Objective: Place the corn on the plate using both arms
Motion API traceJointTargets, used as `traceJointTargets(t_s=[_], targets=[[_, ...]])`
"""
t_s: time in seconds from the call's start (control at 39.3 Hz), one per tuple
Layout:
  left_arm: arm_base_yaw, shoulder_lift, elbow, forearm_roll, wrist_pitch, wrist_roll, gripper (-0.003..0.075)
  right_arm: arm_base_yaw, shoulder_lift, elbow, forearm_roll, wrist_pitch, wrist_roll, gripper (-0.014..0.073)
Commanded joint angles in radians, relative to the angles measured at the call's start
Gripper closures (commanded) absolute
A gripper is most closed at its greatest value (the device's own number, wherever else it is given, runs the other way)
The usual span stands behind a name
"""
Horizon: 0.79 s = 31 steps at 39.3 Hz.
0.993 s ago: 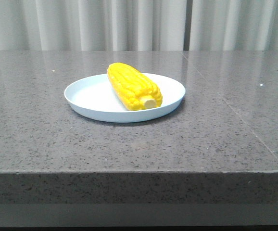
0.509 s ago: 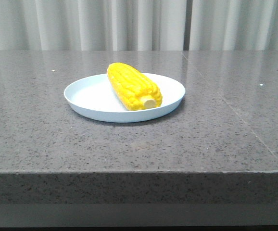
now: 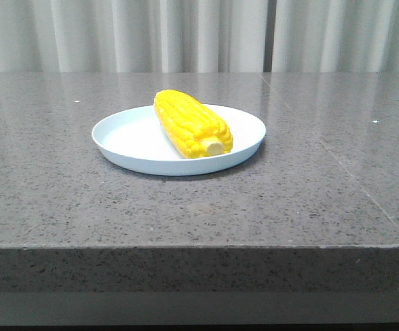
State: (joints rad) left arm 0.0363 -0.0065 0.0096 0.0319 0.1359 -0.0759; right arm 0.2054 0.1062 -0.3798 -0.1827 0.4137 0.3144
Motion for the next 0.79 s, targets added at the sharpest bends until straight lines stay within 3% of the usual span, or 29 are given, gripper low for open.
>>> traceJointTargets(t_s=[0.0,0.13,0.2,0.33,0.76], targets=[[0.002,-0.016,0.022,-0.006,-0.090,-0.004,0.0741,-0.007,0.011,0.022,0.009,-0.138,-0.071,0.0657],[0.002,-0.016,0.022,-0.006,-0.090,-0.004,0.0741,-0.020,0.011,0.144,0.160,-0.247,-0.273,0.0657],[0.002,-0.016,0.022,-0.006,-0.090,-0.004,0.0741,-0.046,0.011,0.220,0.214,-0.306,-0.325,0.0657],[0.002,-0.016,0.022,-0.006,-0.090,-0.004,0.0741,-0.094,0.004,0.320,0.242,-0.380,-0.325,0.0657],[0.002,-0.016,0.022,-0.006,-0.090,-0.004,0.0741,-0.217,-0.135,0.385,0.277,-0.342,-0.325,0.0657]])
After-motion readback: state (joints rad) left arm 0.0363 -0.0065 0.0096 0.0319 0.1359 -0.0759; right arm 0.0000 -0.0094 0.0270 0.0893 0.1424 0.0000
